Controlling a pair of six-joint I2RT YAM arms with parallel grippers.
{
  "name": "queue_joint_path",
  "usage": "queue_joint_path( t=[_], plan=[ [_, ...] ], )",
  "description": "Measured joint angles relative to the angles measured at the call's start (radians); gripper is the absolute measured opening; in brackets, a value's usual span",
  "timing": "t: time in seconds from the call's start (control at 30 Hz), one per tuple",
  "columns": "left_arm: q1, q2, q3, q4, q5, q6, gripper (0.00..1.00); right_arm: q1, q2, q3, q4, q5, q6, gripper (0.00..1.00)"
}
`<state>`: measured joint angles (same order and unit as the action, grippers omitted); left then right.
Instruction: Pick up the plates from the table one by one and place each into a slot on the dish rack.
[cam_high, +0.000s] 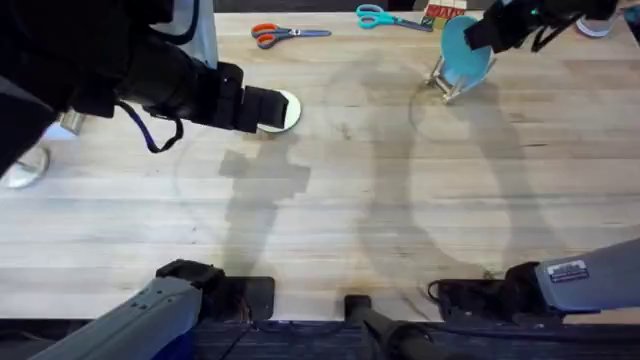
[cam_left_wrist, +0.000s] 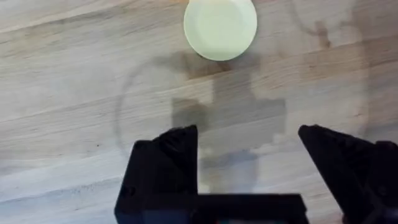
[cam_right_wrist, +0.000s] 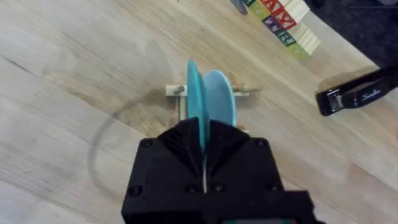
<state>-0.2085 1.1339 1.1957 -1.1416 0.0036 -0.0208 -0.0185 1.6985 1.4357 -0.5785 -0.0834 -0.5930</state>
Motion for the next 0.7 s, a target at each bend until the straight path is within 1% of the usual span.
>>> queue_joint_path(
  t=[0.17, 0.7],
  plan=[
    [0.000, 0.000, 0.000, 0.000, 0.000, 0.000, 0.993, 0.000, 0.018, 0.000, -0.001, 0.000, -0.003, 0.029],
    [0.000, 0.000, 0.000, 0.000, 0.000, 0.002, 0.993, 0.000, 0.018, 0.000, 0.002, 0.000, -0.003, 0.029]
  ],
)
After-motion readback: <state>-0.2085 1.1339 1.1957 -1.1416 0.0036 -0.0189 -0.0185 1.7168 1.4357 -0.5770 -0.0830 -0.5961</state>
